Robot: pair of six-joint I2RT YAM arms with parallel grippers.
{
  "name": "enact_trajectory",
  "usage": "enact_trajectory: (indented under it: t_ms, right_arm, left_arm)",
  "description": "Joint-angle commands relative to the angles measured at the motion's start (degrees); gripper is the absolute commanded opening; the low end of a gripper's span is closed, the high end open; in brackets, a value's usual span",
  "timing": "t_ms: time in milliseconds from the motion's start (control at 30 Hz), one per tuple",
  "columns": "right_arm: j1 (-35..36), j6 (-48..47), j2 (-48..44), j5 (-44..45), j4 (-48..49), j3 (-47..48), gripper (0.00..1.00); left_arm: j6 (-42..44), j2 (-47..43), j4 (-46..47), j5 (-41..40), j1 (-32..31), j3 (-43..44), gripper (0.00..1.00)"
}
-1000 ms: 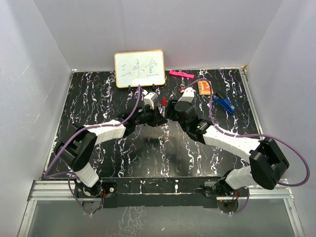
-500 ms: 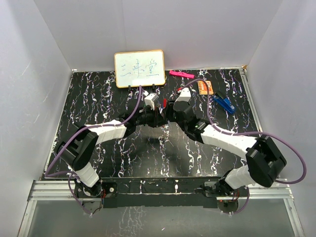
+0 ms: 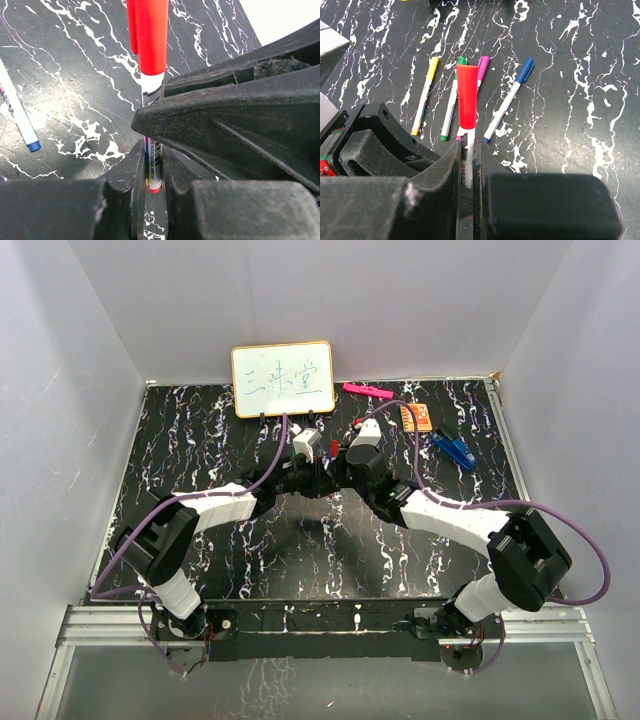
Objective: Insert the pens into the pen caps
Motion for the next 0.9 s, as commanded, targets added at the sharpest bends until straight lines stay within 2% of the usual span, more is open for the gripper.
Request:
enact_trajectory:
  t_ms: [0, 33, 133, 167, 200, 533, 867]
  right_arm:
    - [-0.8, 0.0, -0.3, 2.8, 2.1, 3.3, 0.0]
    - [-0.9, -0.1, -0.2, 3.3, 1.9, 3.4, 0.0]
    - [-1.6, -0.1, 0.7, 4.9, 1.1, 4.7, 0.0]
    - [-2.0, 0.0, 1.1, 5.4, 0.7, 5.2, 0.0]
    - [-2.4, 0.1, 1.6, 5.6, 0.4, 5.6, 0.0]
    - [-6.7, 4.6, 10.0, 4.7, -6.3, 11.0, 0.0]
    - [-7.9, 3.8, 18.6, 2.6, -8.9, 15.7, 0.0]
  left_arm:
    - [-0.2, -1.6, 1.0, -0.7, -0.3, 0.8, 0.1]
    - [-0.2, -1.8, 1.0, -0.8, -0.3, 0.7, 0.23]
    - [0.0, -2.8, 0.6, -1.5, -0.3, 0.0, 0.52]
    - [0.1, -3.2, 0.3, -1.9, -0.3, -0.4, 0.6]
    - [0.2, -3.9, 0.0, -2.3, -0.3, -1.0, 0.64]
    - [2.1, -14.1, -7.5, -12.3, -0.3, -9.4, 0.65]
    - [6.5, -24.8, -16.9, -22.3, -0.2, -10.5, 0.67]
